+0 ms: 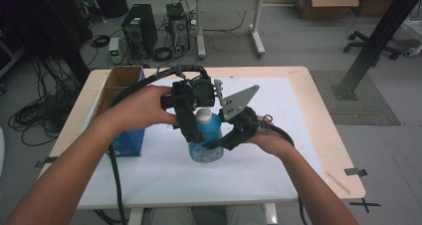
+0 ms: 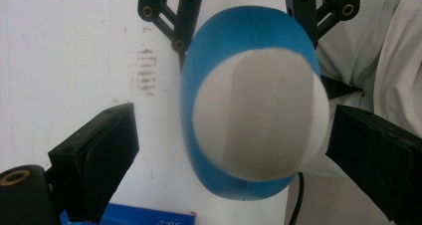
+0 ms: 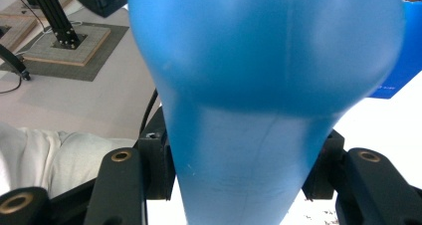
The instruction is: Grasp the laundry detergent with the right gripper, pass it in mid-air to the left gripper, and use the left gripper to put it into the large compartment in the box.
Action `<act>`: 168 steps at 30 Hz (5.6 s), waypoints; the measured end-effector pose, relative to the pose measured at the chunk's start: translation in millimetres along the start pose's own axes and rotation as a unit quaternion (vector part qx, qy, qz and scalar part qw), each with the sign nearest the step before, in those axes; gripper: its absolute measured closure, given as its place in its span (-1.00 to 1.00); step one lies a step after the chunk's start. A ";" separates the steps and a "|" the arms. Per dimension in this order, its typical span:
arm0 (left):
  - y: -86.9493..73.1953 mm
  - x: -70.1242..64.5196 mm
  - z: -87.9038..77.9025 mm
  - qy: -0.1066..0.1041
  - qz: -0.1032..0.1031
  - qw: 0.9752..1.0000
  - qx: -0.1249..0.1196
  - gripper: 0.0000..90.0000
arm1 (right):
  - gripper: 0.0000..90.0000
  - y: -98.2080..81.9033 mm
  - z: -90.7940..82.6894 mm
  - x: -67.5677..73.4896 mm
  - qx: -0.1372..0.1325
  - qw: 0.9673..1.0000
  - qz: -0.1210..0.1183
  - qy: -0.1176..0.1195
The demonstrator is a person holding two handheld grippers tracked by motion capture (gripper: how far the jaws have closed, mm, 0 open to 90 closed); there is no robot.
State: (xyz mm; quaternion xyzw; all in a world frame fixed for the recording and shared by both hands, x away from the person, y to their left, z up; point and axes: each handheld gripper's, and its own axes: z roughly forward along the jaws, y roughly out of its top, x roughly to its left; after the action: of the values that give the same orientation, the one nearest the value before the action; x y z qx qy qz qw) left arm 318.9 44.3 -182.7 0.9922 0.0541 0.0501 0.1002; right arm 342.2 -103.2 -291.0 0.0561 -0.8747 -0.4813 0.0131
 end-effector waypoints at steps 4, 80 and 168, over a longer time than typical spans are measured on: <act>1.8 -0.1 1.7 0.000 0.001 1.000 -0.001 -0.86 | -0.02 0.2 0.1 -0.3 0.000 1.000 0.000 0.000; -12.1 3.2 -18.2 0.024 -0.049 0.998 0.015 -0.15 | -0.71 -18.2 -51.9 8.0 0.050 0.996 0.044 -0.066; -91.5 76.2 -148.4 0.164 -0.548 0.820 0.026 -0.16 | -0.79 -35.1 -151.3 22.7 0.308 0.943 0.071 -0.105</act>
State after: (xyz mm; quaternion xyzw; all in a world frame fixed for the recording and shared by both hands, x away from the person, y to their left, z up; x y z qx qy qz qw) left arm 369.0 171.1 -49.9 0.7784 0.6055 0.1477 0.0750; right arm 334.3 -251.5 -240.2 -0.0558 -0.9784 -0.1891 -0.0625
